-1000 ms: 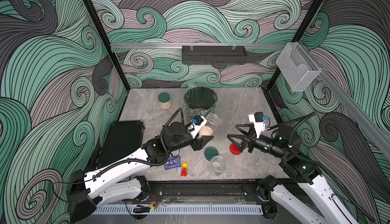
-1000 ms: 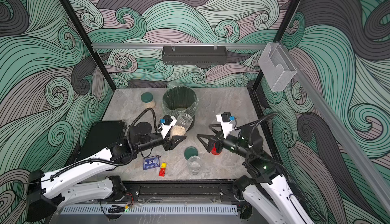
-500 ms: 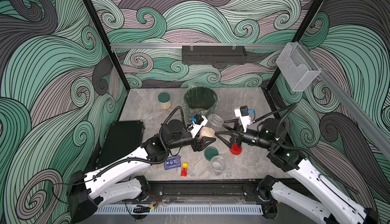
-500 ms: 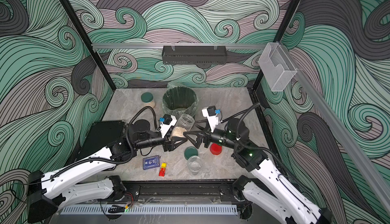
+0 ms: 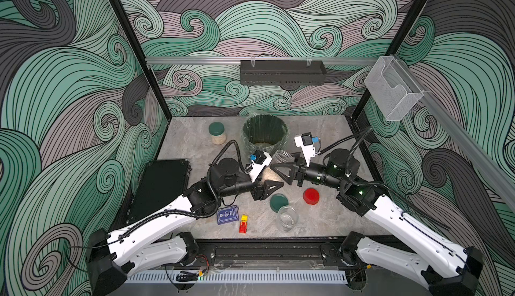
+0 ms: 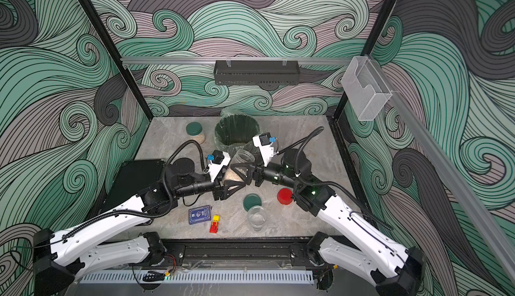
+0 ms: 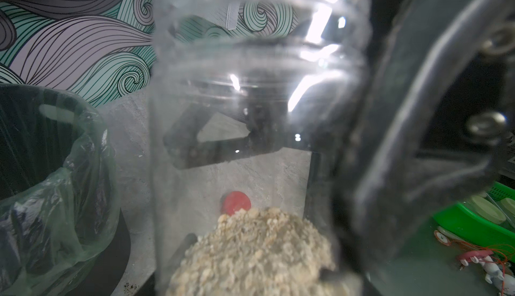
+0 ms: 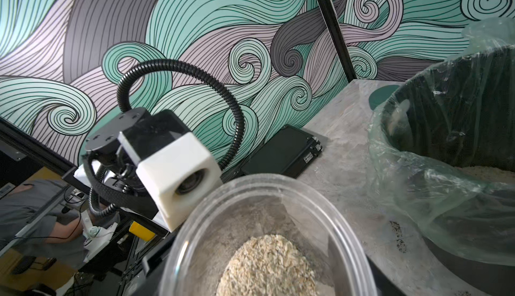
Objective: Empty expired oatmeal from jars
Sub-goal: Pour the expired oatmeal into the trash bin.
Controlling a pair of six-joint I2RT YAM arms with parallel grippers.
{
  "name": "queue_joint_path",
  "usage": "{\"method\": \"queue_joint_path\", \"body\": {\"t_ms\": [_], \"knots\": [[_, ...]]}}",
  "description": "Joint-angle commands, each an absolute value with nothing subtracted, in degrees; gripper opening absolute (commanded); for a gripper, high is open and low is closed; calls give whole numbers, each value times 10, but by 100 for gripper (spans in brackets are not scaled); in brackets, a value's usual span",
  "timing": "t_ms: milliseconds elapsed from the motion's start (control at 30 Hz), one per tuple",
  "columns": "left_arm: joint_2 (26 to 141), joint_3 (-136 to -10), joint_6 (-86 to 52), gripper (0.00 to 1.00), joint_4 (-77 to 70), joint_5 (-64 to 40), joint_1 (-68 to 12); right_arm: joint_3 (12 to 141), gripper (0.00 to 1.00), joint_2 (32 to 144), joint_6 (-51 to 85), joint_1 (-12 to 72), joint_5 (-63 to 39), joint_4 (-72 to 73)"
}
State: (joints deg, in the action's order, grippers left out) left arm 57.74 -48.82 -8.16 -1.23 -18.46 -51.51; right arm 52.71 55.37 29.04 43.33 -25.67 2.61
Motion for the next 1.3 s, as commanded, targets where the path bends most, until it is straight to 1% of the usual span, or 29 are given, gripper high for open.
{"method": "queue_joint_path", "body": {"t_ms": [0,67,167,200,267,400,600,733,900,1033,1267], "knots": [[558,-498,-73,56,-41,-181,-515,536,57,551,303,435,-236,37],[557,-498,-74,67,-40,-173,-515,540,52,552,315,435,-227,36],[547,-485,-77,90,-56,-152,-515,550,45,554,343,435,-200,37],[542,-478,-78,94,-67,-146,-515,552,44,556,352,435,-191,41],[531,-462,-81,98,-91,-131,-516,562,41,562,377,435,-172,51],[521,-434,-92,99,-141,-106,-515,590,40,583,424,431,-152,61],[516,-398,-62,98,-234,-59,-515,613,40,616,506,421,-177,104],[521,-423,-5,99,-230,-41,-515,628,40,630,546,420,-200,114],[519,-432,23,97,-243,-38,-515,632,40,628,559,420,-202,114],[523,-441,30,93,-236,-43,-515,632,40,628,562,420,-206,111],[526,-455,44,80,-224,-33,-514,631,40,634,573,420,-221,114]]}}
